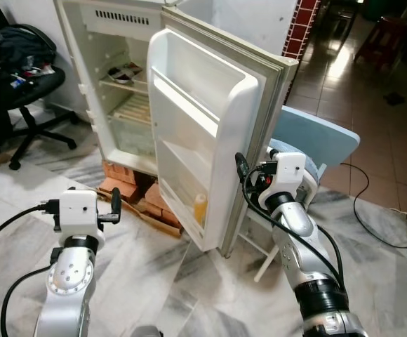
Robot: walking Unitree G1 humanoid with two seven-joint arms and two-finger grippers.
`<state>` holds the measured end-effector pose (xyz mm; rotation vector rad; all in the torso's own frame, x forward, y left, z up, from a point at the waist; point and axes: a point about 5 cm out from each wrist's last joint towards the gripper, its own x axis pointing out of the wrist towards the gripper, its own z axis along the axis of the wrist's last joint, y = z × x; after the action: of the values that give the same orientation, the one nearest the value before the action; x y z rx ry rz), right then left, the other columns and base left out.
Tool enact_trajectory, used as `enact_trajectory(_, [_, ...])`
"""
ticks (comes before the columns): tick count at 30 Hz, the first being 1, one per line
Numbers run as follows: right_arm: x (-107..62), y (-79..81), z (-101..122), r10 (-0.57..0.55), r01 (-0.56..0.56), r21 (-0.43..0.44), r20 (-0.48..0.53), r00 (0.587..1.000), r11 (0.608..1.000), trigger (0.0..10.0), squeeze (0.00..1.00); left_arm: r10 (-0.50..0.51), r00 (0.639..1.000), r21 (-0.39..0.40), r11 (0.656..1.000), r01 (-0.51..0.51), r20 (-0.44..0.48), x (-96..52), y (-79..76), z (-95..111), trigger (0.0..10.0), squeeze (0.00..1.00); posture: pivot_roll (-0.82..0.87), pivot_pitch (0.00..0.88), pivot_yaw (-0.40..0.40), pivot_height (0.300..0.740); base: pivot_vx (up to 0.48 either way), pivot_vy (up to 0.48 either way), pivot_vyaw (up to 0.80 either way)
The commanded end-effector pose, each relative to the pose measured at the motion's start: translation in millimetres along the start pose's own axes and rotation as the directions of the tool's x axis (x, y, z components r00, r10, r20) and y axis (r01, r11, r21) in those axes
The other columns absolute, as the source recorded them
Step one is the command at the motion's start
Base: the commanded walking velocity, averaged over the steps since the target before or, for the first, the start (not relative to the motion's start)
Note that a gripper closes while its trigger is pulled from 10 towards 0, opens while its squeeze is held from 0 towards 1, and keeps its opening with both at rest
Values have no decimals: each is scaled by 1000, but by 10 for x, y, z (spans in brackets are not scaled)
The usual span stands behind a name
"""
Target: Restocking fridge
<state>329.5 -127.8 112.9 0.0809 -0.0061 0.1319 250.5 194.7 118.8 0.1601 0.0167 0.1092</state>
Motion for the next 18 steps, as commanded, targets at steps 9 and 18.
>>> enact_trajectory(9, [348,-40,38,-152,151,-13,-110,982,988,10000,0,-8,999,0,1000,9,-33,-119,-62,-39,10000,0,158,72,-67,740,0,0,0])
enact_trajectory(18, [602,239,339,-63,68,152,-40,997,986,10000,0,-12,999,0,1000,12,-38,-159,-52,-23,10000,0,190,83,-79,740,0,0,0])
